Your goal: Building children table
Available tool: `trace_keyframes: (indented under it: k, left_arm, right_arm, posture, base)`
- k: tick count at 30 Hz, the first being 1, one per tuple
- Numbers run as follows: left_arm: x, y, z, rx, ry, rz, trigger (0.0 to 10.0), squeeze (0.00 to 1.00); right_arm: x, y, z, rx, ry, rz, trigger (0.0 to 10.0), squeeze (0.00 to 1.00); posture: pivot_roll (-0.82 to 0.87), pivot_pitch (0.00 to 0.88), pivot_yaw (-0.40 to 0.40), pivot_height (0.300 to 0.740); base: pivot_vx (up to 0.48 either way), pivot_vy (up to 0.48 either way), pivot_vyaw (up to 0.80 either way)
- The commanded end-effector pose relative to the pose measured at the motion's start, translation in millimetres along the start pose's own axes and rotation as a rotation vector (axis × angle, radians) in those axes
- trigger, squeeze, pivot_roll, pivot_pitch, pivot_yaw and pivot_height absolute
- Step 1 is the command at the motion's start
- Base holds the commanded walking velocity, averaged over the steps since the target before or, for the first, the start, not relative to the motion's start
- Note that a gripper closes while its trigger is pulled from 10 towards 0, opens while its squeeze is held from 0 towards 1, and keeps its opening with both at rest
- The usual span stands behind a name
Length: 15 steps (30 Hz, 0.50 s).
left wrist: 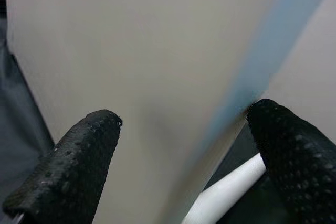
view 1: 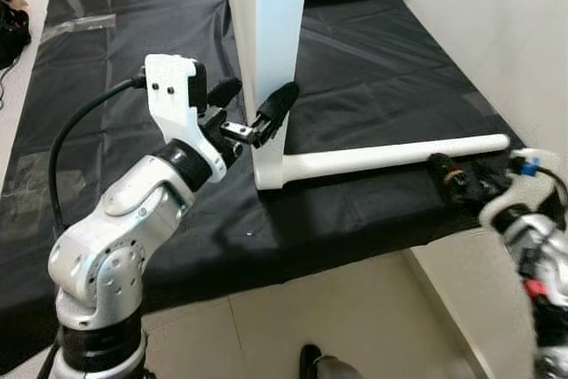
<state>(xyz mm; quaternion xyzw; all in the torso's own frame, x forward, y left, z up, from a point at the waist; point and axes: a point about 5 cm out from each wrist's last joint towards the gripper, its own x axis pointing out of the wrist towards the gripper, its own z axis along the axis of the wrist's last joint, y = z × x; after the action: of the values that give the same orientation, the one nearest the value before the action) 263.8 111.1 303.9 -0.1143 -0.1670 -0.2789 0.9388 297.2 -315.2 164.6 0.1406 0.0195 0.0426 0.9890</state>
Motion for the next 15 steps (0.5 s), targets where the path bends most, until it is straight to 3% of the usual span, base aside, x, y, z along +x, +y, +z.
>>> trace_keyframes:
  k: [1,6,9,11,15]
  left_arm:
    - [-0.8,-0.8,-1,-0.004,-0.003,0.000,10.0,0.00]
    - [-0.5,-1.6,-2,-0.003,-0.004,-0.002,10.0,0.00]
    - [-0.4,-2.2,-2,-0.001,-0.007,-0.004,10.0,0.00]
    - [-1.3,-1.5,-2,-0.001,-0.009,-0.002,10.0,0.00]
    - [-2.1,-1.3,-3,-0.001,-0.009,-0.002,10.0,0.00]
  right_arm:
    - [-16.7,-6.8,-58,0.137,0.244,-0.035,10.0,1.00]
    - [-25.0,-10.6,-50,0.128,0.207,-0.043,10.0,1.00]
    - [-34.7,-14.5,-31,0.151,0.118,-0.045,10.0,1.00]
    - [-45.3,-9.1,-9,0.162,0.007,0.040,10.0,1.00]
    - [-53.1,1.2,3,0.194,-0.053,0.151,10.0,1.00]
  posture:
    - [-0.05,0.309,0.011,0.740]
    - [-0.05,0.300,0.011,0.740]
    - [-0.05,0.291,0.009,0.740]
    - [-0.06,0.281,0.008,0.740]
    - [-0.06,0.275,0.009,0.740]
  base:
    - [0.000,0.000,0.00]
    - [0.000,0.000,0.00]
    - [0.000,0.000,0.00]
    - [0.000,0.000,0.00]
    - [0.000,0.000,0.00]
